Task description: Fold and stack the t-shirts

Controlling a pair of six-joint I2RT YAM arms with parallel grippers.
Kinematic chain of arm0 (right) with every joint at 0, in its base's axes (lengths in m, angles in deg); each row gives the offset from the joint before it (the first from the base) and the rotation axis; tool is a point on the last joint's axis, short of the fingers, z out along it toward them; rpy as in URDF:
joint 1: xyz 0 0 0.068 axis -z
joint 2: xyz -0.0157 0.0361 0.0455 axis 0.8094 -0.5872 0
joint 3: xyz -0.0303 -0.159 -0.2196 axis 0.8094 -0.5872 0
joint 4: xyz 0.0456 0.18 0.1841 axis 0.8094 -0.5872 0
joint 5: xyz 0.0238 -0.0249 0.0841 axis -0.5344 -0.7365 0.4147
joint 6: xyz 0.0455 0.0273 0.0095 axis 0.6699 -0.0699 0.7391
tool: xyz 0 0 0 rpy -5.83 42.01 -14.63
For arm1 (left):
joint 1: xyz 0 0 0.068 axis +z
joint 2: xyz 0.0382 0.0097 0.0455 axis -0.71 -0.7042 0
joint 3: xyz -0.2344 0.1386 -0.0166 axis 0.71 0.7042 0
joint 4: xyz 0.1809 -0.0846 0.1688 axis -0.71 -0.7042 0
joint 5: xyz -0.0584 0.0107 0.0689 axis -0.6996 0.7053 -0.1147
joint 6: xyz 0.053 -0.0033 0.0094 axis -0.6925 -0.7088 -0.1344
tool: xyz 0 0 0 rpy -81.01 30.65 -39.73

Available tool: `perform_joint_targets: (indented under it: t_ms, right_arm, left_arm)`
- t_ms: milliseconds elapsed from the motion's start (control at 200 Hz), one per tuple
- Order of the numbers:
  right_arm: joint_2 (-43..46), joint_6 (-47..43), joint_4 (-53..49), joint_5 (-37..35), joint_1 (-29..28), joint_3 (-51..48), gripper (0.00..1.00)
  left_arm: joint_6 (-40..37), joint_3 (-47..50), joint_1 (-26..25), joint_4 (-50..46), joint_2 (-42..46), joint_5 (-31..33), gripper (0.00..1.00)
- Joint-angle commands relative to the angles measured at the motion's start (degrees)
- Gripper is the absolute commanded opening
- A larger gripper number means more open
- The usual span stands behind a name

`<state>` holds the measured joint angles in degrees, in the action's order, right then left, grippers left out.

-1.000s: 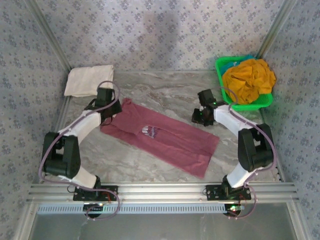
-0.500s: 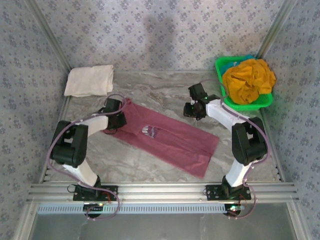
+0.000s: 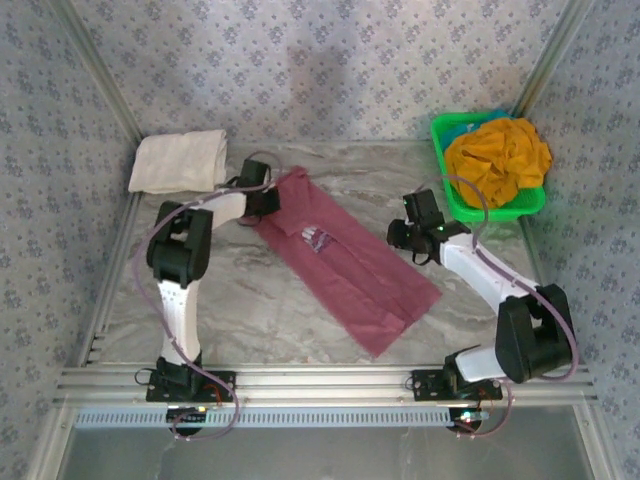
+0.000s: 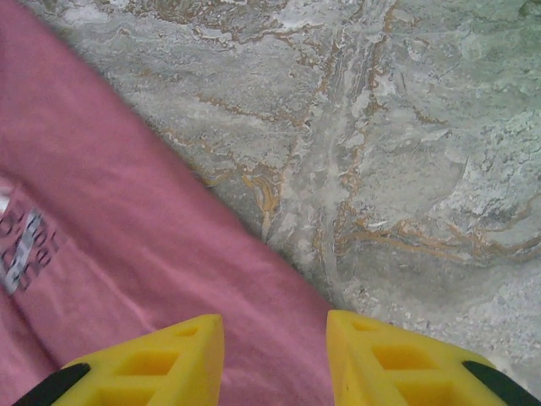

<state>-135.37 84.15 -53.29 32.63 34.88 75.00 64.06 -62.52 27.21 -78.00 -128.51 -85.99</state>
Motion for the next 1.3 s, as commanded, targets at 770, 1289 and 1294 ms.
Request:
perform_joint_targets:
  t_ms: [770, 1289, 1294]
  right_arm:
    - [-7.1, -3.1, 5.3, 4.8, -1.6, 5.1, 0.39]
    - [-7.4, -4.2, 5.2, 5.6, -0.8, 3.2, 0.39]
    - [-7.4, -4.3, 5.3, 5.6, -0.8, 3.1, 0.39]
  left_arm:
    - [9.3, 11.7, -4.6, 7.5, 12.3, -1.3, 0.00]
    - [11.1, 4.8, -3.9, -0.8, 2.0, -2.6, 0.00]
    - [11.0, 4.7, -3.8, -1.0, 1.9, -2.6, 0.00]
